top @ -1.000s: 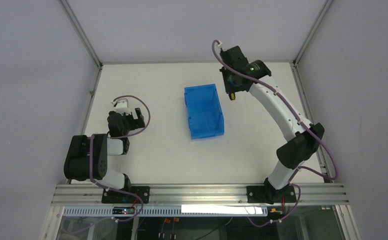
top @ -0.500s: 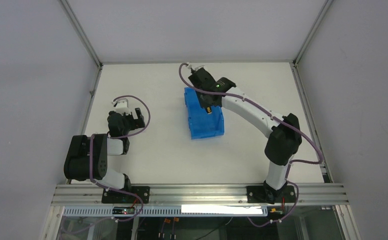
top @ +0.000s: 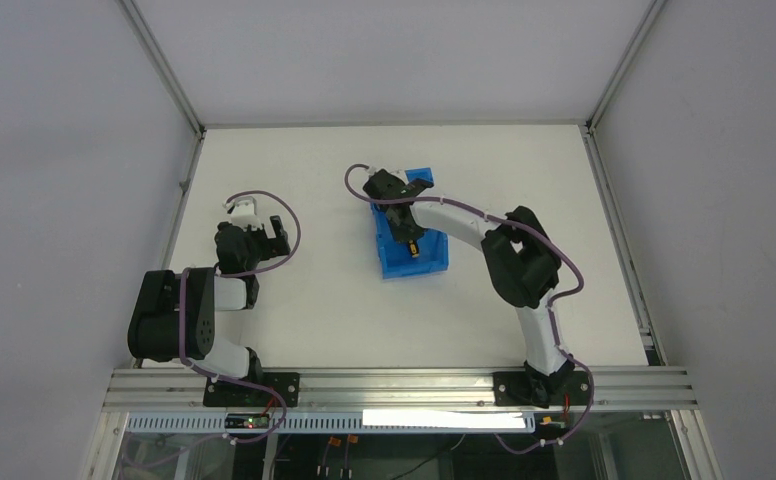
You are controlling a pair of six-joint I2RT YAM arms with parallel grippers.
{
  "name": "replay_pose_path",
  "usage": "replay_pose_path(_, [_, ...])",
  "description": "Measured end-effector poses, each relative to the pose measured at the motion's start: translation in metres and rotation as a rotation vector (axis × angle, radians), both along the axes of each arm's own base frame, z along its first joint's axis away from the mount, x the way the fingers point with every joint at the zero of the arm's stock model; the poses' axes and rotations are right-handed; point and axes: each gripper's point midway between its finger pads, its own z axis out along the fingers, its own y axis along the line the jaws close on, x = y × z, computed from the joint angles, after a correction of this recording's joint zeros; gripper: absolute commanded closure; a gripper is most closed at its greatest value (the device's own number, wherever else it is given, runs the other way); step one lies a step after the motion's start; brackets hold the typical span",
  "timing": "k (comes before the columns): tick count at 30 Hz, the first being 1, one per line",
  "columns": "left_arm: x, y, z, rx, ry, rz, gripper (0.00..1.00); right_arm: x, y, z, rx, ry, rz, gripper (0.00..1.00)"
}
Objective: Put the screwdriver in the bin
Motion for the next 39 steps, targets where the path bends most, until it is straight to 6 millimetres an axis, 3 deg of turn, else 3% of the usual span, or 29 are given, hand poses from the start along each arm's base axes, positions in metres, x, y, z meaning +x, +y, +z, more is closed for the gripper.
replay_pose_path(4, [0.0, 0.0, 0.0, 0.0, 0.0, 0.0, 0.01, 0.001, 0.002, -0.018, -0.012, 0.016, -0.012, 0.96])
replay_pose_path(8, [0.0, 0.0, 0.0, 0.0, 0.0, 0.0, 0.01, 0.003, 0.002, -0.017, -0.004, 0.011, -0.024, 0.73])
replay_pose_path(13, [0.0, 0.0, 0.0, 0.0, 0.0, 0.0, 0.01, 0.002, 0.002, -0.017, 0.005, 0.017, -0.035, 0.52])
replay_pose_path(18, [0.0, 0.0, 0.0, 0.0, 0.0, 0.0, 0.01, 0.002, 0.005, -0.006, 0.019, 0.022, -0.032, 0.38])
replay_pose_path(21, [0.0, 0.0, 0.0, 0.0, 0.0, 0.0, 0.01, 0.004, 0.005, 0.02, 0.043, -0.011, -0.023, 0.19])
replay_pose_path(23, [0.0, 0.0, 0.0, 0.0, 0.0, 0.0, 0.01, 0.005, 0.003, 0.059, 0.086, -0.074, 0.0, 0.02])
replay_pose_path(26, [0.0, 0.0, 0.0, 0.0, 0.0, 0.0, 0.01, 0.009, -0.001, 0.128, 0.19, -0.22, 0.023, 0.01])
replay_pose_path(29, [0.0, 0.0, 0.0, 0.0, 0.0, 0.0, 0.01, 0.007, -0.029, 0.193, 0.312, -0.394, 0.01, 0.01])
replay_pose_path(31, [0.0, 0.0, 0.0, 0.0, 0.0, 0.0, 0.01, 0.009, -0.064, 0.22, 0.373, -0.497, -0.048, 0.01])
replay_pose_path(32, [0.0, 0.0, 0.0, 0.001, 0.0, 0.0, 0.01, 0.011, -0.092, 0.226, 0.392, -0.554, -0.102, 0.01])
replay_pose_path(34, [0.0, 0.0, 0.0, 0.001, 0.0, 0.0, 0.01, 0.015, -0.136, 0.223, 0.394, -0.627, -0.202, 0.01])
replay_pose_path(35, [0.0, 0.0, 0.0, 0.001, 0.0, 0.0, 0.01, 0.014, -0.157, 0.212, 0.38, -0.646, -0.25, 0.01])
replay_pose_path(36, [0.0, 0.0, 0.0, 0.001, 0.0, 0.0, 0.01, 0.011, -0.177, 0.191, 0.365, -0.655, -0.296, 0.01])
replay_pose_path(39, [0.0, 0.0, 0.0, 0.001, 0.0, 0.0, 0.01, -0.003, -0.207, 0.13, 0.314, -0.622, -0.36, 0.01])
